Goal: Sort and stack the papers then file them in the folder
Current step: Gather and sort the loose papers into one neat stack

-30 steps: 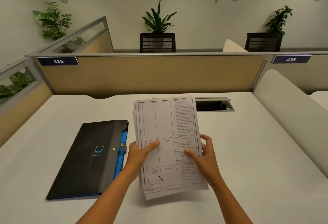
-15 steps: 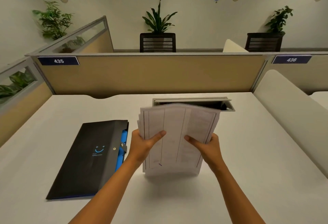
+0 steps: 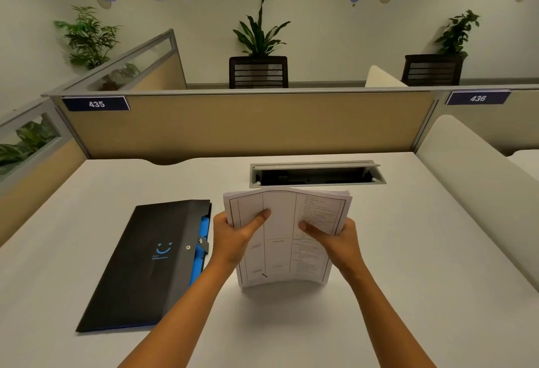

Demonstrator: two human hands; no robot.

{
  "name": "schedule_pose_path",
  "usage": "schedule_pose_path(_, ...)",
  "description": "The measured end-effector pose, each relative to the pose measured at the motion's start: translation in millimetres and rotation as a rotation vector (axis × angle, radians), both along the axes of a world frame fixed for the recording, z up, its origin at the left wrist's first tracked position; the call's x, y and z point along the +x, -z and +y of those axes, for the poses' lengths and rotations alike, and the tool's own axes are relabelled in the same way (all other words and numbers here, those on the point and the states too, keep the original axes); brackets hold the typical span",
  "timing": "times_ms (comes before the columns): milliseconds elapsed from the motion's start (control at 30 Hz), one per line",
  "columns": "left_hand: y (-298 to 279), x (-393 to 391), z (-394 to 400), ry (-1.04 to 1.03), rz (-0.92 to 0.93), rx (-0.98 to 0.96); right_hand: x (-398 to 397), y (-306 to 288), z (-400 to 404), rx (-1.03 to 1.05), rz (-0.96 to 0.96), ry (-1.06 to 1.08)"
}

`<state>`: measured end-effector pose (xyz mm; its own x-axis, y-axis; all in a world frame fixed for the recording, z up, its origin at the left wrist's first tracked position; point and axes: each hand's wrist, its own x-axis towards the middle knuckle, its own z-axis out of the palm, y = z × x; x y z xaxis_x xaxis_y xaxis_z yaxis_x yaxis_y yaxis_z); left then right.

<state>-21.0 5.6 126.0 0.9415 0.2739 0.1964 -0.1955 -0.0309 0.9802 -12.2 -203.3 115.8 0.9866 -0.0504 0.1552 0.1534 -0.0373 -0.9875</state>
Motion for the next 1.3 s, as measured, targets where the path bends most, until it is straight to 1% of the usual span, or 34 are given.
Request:
schedule_pose_path(100,-4,1,-1,-0.057,-0.003,-0.006,2,-7,3,-0.001,-0.075,0.051)
schedule_pose_path(300,-26,1,-13,-0.057,-0.068,-0.064,1,-27,12,0.077,-0.145,0.228)
schedule_pose_path(433,-29,7,-16,-0.150,0.026,-0.105,3,-33,16,0.051,-0.138,0.274)
schedule_pose_path(567,-24,7,-13,-0.159,0.073,-0.107,4,-34,18,0.041,-0.107,0.297)
schedule_pose_path(700,-24,9,-10,-0.146,0.089,-0.110,4,-34,17,0.041,-0.091,0.288)
schedule_pose_path(867,-24,11,-7,-0.104,0.048,-0.102,6,-33,16,0.020,-0.092,0.284)
schedule_pose_path(1000,-24,13,-4,-0.021,0.050,-0.116,7,-30,15,0.052,-0.093,0.210)
schedule_pose_path(1133,-11,8,1,0.098,0.064,-0.065,3,-7,11,0.056,-0.025,0.074)
schedule_pose_path(1233,6,3,0,0.099,0.105,-0.044,0,19,5,0.013,0.035,0.003)
schedule_pose_path(1300,20,1,0,0.088,0.167,-0.044,-2,36,2,-0.012,0.062,-0.014)
